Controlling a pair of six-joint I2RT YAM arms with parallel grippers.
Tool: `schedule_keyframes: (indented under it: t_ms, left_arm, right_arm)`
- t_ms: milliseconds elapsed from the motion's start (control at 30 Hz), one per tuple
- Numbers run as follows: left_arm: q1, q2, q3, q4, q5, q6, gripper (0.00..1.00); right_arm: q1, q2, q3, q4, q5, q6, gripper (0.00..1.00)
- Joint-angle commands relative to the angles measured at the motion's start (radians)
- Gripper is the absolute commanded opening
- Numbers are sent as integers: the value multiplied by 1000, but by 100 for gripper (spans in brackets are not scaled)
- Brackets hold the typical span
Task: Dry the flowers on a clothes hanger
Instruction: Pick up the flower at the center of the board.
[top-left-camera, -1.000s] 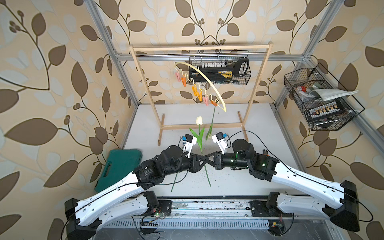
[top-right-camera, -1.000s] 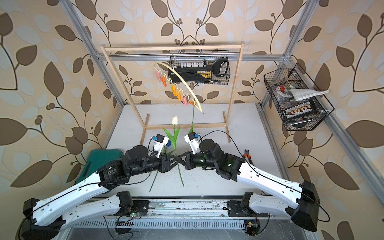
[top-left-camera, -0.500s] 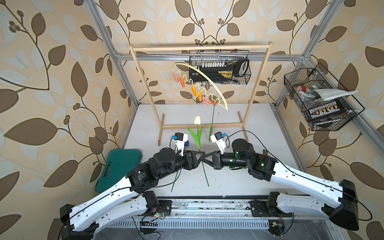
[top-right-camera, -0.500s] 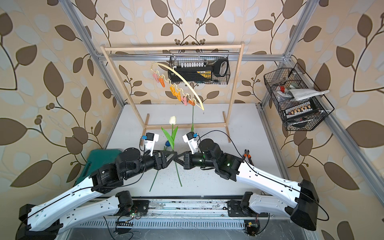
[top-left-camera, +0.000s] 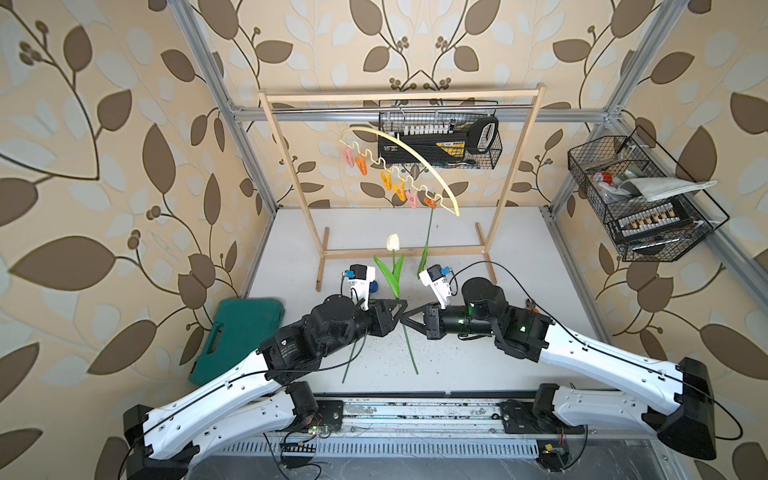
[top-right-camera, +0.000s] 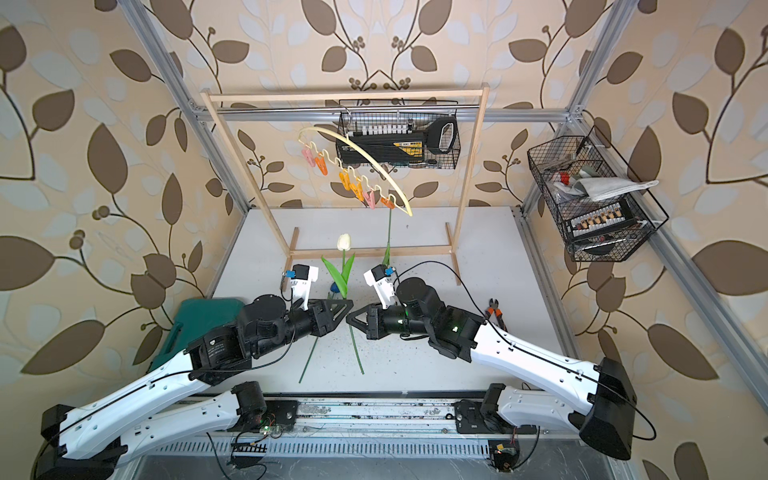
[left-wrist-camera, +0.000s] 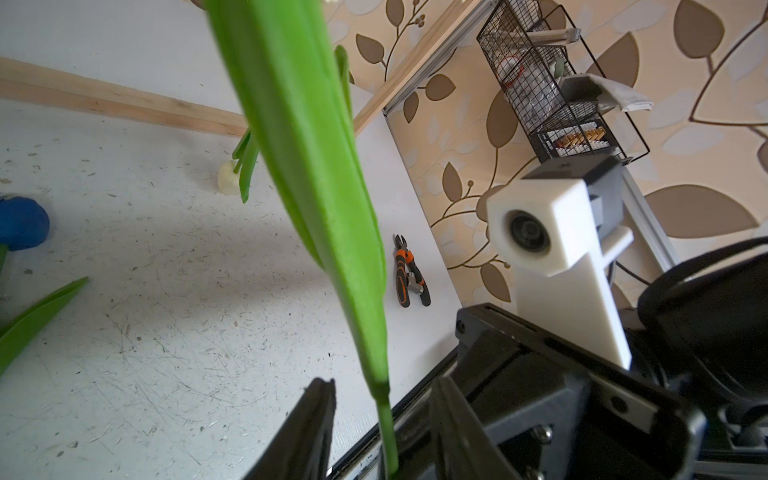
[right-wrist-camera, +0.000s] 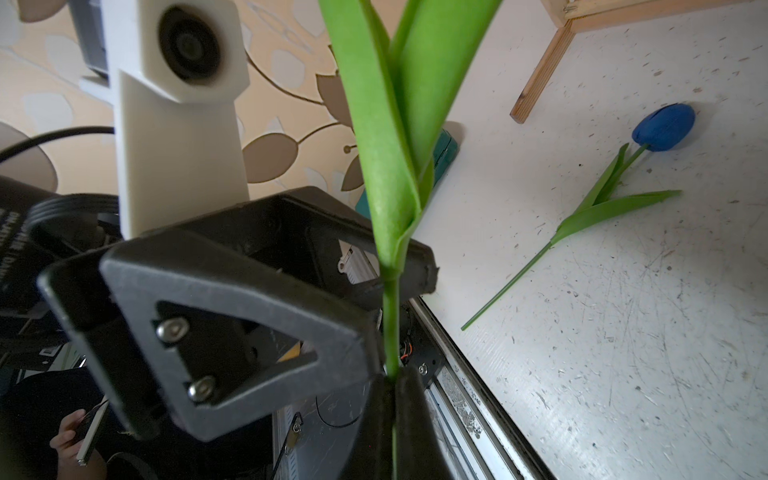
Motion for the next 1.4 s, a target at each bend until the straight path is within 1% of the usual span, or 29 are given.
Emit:
schedule_keyframes:
  t_ms: [0, 67, 367, 433, 533, 633, 833, 867, 900, 967, 1000, 1033, 1067, 1133, 1233, 1300, 1367]
  left_arm:
    - [6, -2, 5, 42, -23, 4, 35]
    - [5, 2, 3, 45, -22, 2, 33]
    - [5, 28, 0, 64, -20, -11, 32]
    - [5, 31, 1, 65, -21, -10, 30]
    - [5, 33, 2, 67, -23, -14, 21]
    - [7, 35, 1, 64, -24, -19, 16]
    - [10, 32, 4, 53, -29, -27, 12]
    - [11, 32, 8, 46, -32, -31, 11]
    - [12, 32, 18, 24, -43, -40, 10]
    - [23, 36, 48, -40, -66, -47, 6]
    - [35, 40, 70, -84, -72, -92, 6]
    - [51, 42, 95, -133, -69, -105, 6]
    - [71, 45, 120, -184, -59, -116, 6]
    - [128, 51, 172, -272, -18, -134, 6]
    - [254, 91, 270, -392, 143, -136, 6]
    - [331, 137, 334, -462, 276, -147, 7]
    - [382, 190, 391, -509, 395, -156, 6]
  right_arm:
    - [4, 7, 34, -2, -17, -17, 0]
    - [4, 7, 33, 0, -15, -18, 0]
    - [4, 22, 48, 11, -19, -15, 0]
    - [4, 28, 53, 13, -20, -14, 0]
    - [4, 36, 56, 17, -23, -13, 0]
    - [5, 43, 59, 21, -26, -12, 0]
    - [5, 45, 67, 23, -30, -11, 0]
    - [4, 45, 68, 23, -31, -11, 5]
    - [5, 42, 68, 22, -32, -11, 18]
    - [3, 33, 71, 8, -32, -23, 27]
    - [3, 27, 77, -21, -32, -40, 33]
    - [3, 18, 82, -58, -31, -60, 38]
    - [3, 3, 83, -105, -29, -86, 42]
    - [3, -36, 78, -198, -16, -152, 44]
    - [15, -109, 80, -360, 49, -299, 44]
    - [65, -169, 89, -418, 159, -412, 44]
    - [138, -207, 84, -410, 294, -520, 45]
